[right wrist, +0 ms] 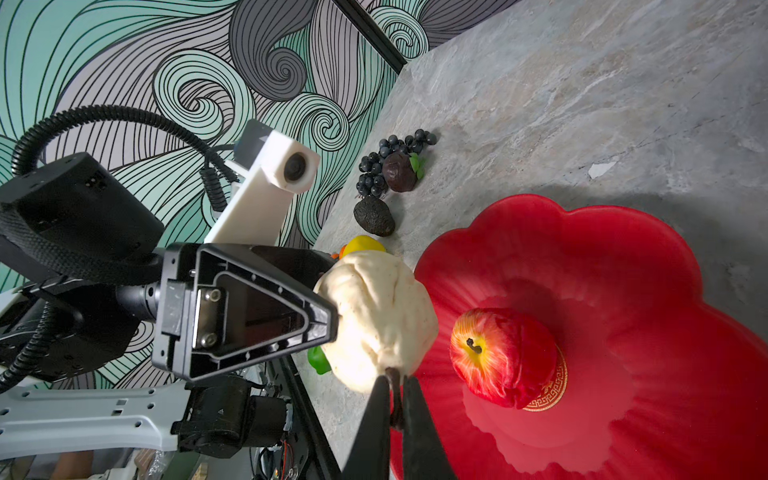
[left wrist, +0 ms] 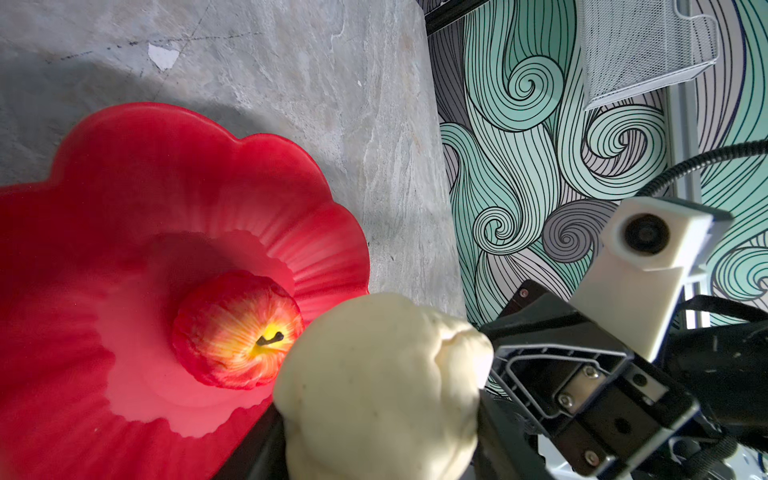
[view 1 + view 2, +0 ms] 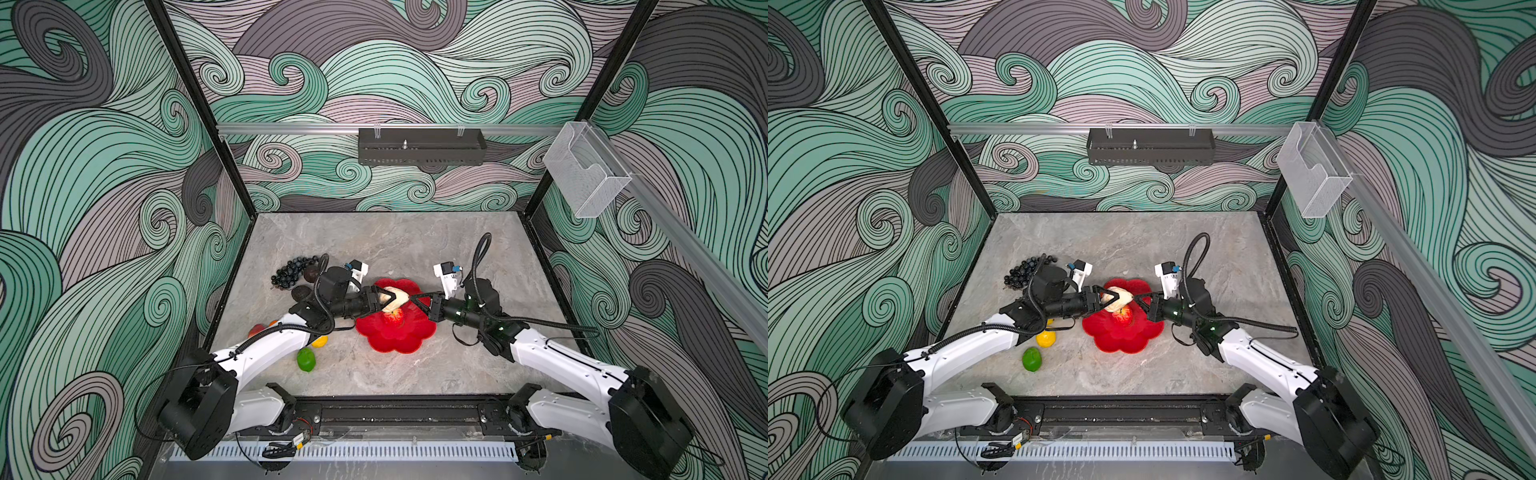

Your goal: Place and organize the fake fruits in the fruit bowl

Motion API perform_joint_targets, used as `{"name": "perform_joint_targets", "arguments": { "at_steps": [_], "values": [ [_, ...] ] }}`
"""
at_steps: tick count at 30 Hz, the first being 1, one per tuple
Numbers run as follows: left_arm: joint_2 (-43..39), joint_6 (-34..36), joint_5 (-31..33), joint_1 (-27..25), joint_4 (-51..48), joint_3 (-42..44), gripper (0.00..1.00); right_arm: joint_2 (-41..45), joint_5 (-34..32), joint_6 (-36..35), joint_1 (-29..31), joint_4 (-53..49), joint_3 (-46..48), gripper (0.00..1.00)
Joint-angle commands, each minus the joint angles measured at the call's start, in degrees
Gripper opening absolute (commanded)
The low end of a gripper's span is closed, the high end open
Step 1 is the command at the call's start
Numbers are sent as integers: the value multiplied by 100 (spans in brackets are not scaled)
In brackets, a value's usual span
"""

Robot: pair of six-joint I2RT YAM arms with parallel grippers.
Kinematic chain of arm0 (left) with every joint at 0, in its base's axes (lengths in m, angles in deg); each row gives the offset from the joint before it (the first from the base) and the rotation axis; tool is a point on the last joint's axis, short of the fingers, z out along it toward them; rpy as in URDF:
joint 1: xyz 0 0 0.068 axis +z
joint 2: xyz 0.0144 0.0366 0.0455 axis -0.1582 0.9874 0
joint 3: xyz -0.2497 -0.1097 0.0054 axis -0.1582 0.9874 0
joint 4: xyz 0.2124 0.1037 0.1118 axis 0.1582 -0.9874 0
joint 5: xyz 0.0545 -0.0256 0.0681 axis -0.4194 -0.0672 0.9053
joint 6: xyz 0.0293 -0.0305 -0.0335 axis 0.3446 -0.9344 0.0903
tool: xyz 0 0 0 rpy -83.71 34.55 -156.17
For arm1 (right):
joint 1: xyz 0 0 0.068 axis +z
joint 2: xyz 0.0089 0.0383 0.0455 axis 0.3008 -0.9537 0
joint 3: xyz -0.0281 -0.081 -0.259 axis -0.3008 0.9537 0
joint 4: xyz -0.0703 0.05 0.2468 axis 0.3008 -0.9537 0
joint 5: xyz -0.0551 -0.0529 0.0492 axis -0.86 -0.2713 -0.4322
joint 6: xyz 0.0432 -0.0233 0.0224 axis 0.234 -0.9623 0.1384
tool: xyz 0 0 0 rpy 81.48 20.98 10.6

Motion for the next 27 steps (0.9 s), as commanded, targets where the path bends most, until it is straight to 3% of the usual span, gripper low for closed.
{"name": "perform_joint_targets", "arguments": {
  "at_steps": [1, 5, 10, 14, 20, 27],
  "values": [
    [-21, 83, -141, 21, 87, -30, 38, -13, -14, -70, 33, -15, -192, 4],
    [-31, 183, -115, 26, 29, -4, 44, 102, -299, -258, 50, -417, -228, 0],
    [-148, 613, 177, 30, -621, -173, 79, 206, -782, -652, 87, -1296, -457, 0],
    [-549, 1196, 1020, 44, -1520, -324, 94, 272, -1254, -1161, 253, -2038, -746, 0],
    [-1340, 1791, 2520, 105, -2192, -68, 98, 294, -1581, -1612, 387, -2863, -991, 0],
    [-2267, 2140, 3683, 145, -1467, 1049, 99, 454, -1606, -1707, 444, -3647, -1104, 0]
  ]
}}
